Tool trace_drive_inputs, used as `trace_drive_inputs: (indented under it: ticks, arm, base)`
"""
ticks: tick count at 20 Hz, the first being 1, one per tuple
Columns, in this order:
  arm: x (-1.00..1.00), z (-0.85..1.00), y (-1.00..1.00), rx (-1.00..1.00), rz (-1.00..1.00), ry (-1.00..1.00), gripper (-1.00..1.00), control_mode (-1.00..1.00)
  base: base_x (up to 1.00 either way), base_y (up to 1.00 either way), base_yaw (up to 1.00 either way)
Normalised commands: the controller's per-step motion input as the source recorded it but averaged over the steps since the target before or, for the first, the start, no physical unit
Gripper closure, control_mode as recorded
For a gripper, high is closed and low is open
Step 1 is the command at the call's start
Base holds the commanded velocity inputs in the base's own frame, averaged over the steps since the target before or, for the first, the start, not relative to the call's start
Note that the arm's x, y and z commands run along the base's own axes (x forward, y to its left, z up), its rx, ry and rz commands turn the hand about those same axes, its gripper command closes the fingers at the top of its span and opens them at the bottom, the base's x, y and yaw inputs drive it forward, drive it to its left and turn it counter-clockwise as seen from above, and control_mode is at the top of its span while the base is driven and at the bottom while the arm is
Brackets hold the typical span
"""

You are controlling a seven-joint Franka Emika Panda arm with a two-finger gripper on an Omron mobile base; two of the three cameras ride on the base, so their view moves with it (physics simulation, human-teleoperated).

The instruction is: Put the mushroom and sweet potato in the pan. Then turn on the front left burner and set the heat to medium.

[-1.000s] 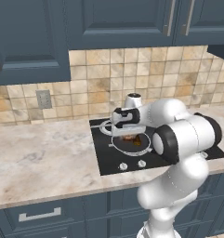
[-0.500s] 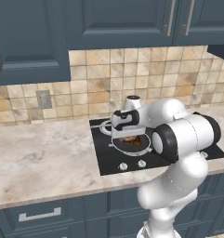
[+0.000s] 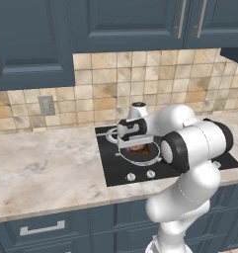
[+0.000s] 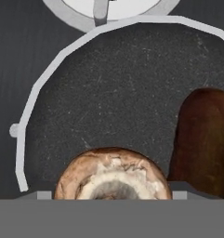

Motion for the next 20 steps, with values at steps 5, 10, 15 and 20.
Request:
trace_drive_inputs:
  ticks: [5, 10, 15, 20]
  arm:
    - [0.00, -0.10, 0.03, 0.00, 0.00, -0.05, 1.00, -1.00]
    - [0.00, -0.04, 0.03, 0.00, 0.00, -0.03, 1.00, -1.00]
    - [0.00, 0.00, 0.00, 0.00, 0.00, 0.00, -1.00, -1.00]
    - [0.00, 0.00, 0.00, 0.00, 0.00, 0.00, -1.00, -1.00]
  base:
    - [0.00, 0.00, 0.00]
    - [0.00, 0.00, 0.00]
    - [0.00, 0.00, 0.00]
    - [0.00, 0.00, 0.00]
